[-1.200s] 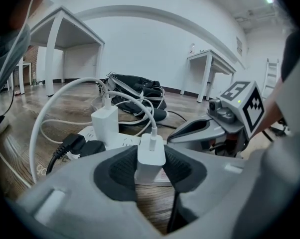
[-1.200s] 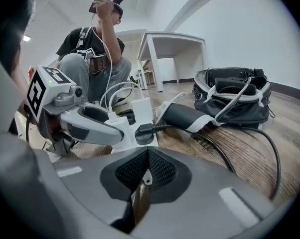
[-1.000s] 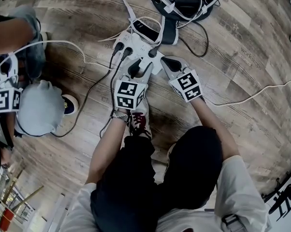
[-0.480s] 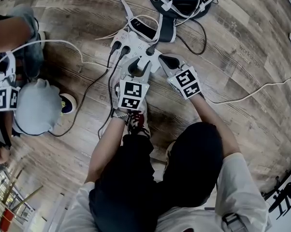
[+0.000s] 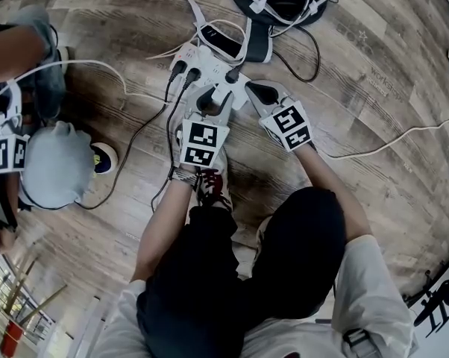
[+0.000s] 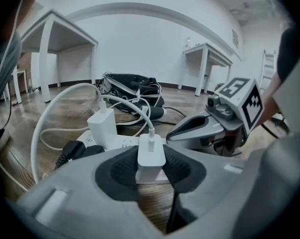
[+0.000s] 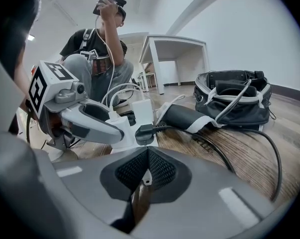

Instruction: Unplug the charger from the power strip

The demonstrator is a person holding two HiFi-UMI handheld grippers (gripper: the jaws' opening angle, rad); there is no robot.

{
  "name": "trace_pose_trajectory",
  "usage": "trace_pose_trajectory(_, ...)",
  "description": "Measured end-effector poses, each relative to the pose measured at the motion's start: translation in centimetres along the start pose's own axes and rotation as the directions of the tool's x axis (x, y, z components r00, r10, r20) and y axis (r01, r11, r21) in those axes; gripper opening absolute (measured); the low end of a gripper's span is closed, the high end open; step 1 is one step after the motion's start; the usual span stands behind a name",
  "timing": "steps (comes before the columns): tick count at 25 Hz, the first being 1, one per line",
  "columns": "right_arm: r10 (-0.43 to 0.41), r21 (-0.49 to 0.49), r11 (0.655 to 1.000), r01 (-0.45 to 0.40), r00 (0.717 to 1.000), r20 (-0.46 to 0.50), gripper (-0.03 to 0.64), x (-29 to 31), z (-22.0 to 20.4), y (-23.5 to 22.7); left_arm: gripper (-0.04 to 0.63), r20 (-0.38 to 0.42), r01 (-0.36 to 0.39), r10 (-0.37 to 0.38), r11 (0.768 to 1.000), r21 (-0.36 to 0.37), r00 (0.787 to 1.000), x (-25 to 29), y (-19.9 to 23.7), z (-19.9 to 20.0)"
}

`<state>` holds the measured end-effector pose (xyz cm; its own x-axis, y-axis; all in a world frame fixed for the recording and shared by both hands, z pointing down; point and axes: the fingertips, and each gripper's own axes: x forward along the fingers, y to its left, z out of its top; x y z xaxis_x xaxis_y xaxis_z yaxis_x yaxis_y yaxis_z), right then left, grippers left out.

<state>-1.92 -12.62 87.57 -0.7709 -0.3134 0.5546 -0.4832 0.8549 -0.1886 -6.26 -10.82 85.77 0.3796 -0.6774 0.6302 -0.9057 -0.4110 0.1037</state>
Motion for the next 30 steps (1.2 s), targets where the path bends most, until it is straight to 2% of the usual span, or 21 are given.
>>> trace_pose_trajectory(3, -0.002, 0.002, 1.000, 0.002, 1.000, 0.000, 0.002, -0.03, 0.06, -0.08, 0.140, -0.017, -0.016, 0.017, 0.999, 0.048, 1.000, 0.11, -0.19, 0.21)
trace_pose_trajectory(9, -0.006, 0.011, 1.000, 0.006, 1.000, 0.000, 0.002, 0.04, 0.04, -0.08, 0.140, -0.039, -0.032, 0.035, 0.997, 0.072, 0.999, 0.11, -0.24, 0.04)
trace_pose_trajectory(18, -0.007, 0.018, 1.000, 0.007, 1.000, 0.007, 0.002, -0.01, 0.10, -0.15, 0.144, -0.008, 0.017, -0.018, 0.999, -0.043, 1.000, 0.02, 0.03, 0.02)
trace_pose_trajectory(21, -0.008, 0.020, 1.000, 0.008, 1.000, 0.009, 0.002, 0.02, 0.11, -0.14, 0.147, 0.007, 0.036, -0.036, 0.994, -0.105, 0.999, -0.01, 0.10, -0.13)
trace_pose_trajectory(23, -0.008, 0.021, 1.000, 0.008, 1.000, 0.010, 0.002, 0.03, 0.12, -0.18, 0.149, 0.008, 0.040, -0.039, 0.993, -0.114, 0.999, -0.03, 0.11, -0.05)
trace_pose_trajectory(27, -0.010, 0.025, 1.000, 0.010, 1.000, 0.011, 0.002, 0.02, 0.12, -0.20, 0.146, -0.005, 0.029, -0.029, 0.997, -0.073, 1.000, -0.04, 0.11, -0.03)
trace_pose_trajectory(30, -0.010, 0.022, 1.000, 0.010, 1.000, 0.011, 0.002, 0.03, 0.12, -0.15, 0.140, -0.026, -0.001, 0.001, 1.000, 0.021, 1.000, 0.00, -0.05, 0.22)
